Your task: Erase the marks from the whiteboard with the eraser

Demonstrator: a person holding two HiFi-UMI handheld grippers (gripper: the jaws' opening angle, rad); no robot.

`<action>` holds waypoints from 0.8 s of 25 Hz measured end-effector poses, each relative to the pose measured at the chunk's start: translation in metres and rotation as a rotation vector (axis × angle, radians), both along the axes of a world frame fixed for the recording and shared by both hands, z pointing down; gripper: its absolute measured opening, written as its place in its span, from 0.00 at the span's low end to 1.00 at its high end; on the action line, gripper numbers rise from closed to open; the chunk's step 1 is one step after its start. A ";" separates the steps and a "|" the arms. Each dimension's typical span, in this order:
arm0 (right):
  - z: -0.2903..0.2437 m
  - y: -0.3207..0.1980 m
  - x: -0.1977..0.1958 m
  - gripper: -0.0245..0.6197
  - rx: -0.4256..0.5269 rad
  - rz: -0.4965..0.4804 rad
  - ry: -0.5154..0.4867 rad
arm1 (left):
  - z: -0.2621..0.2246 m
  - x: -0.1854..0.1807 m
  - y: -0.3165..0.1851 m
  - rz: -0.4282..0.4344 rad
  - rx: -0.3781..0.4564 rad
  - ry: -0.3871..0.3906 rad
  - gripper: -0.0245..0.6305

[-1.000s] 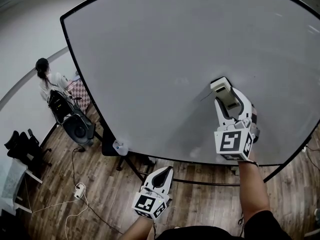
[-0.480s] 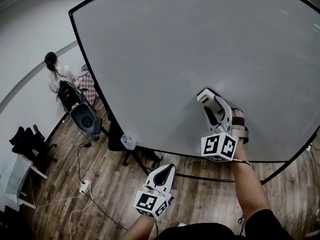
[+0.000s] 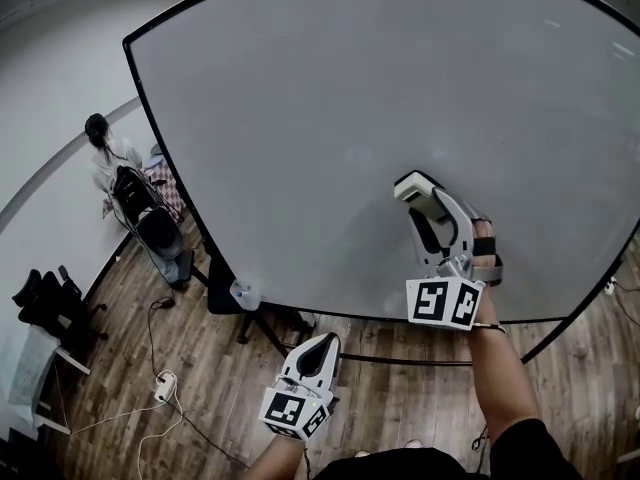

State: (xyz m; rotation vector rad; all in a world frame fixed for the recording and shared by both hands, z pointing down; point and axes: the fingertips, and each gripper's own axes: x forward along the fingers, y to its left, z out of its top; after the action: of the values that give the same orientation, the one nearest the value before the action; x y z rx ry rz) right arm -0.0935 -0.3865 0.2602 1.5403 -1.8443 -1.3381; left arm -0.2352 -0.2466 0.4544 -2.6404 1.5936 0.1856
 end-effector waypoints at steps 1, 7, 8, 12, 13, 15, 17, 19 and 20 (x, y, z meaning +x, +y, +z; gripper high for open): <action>-0.017 0.004 0.014 0.42 0.029 0.013 -0.021 | -0.003 0.005 -0.003 0.004 0.003 0.000 0.07; -0.112 0.016 0.111 0.42 0.157 0.155 -0.080 | -0.030 0.038 -0.013 0.009 0.045 0.009 0.07; -0.115 0.013 0.123 0.42 0.158 0.173 -0.096 | -0.025 0.039 -0.014 0.007 0.044 0.010 0.07; -0.130 0.001 0.168 0.42 0.139 0.193 -0.184 | -0.018 0.046 -0.015 0.024 0.044 -0.005 0.07; -0.137 0.000 0.175 0.42 0.142 0.177 -0.202 | -0.020 0.048 -0.015 0.027 0.045 -0.008 0.07; -0.144 -0.001 0.179 0.42 0.145 0.156 -0.215 | -0.023 0.050 -0.015 0.025 0.047 -0.008 0.07; -0.144 -0.001 0.179 0.42 0.149 0.150 -0.213 | -0.022 0.053 -0.017 0.023 0.044 -0.007 0.07; -0.141 -0.003 0.176 0.42 0.148 0.138 -0.213 | -0.020 0.056 -0.019 0.024 0.038 -0.010 0.07; -0.139 -0.005 0.174 0.42 0.143 0.129 -0.211 | -0.018 0.057 -0.021 0.025 0.034 -0.013 0.07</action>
State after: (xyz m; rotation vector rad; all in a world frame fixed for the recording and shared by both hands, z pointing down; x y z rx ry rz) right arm 0.0804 -0.3915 0.1215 1.9053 -1.7645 -1.3166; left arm -0.1783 -0.2674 0.4360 -2.6314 1.5396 0.1946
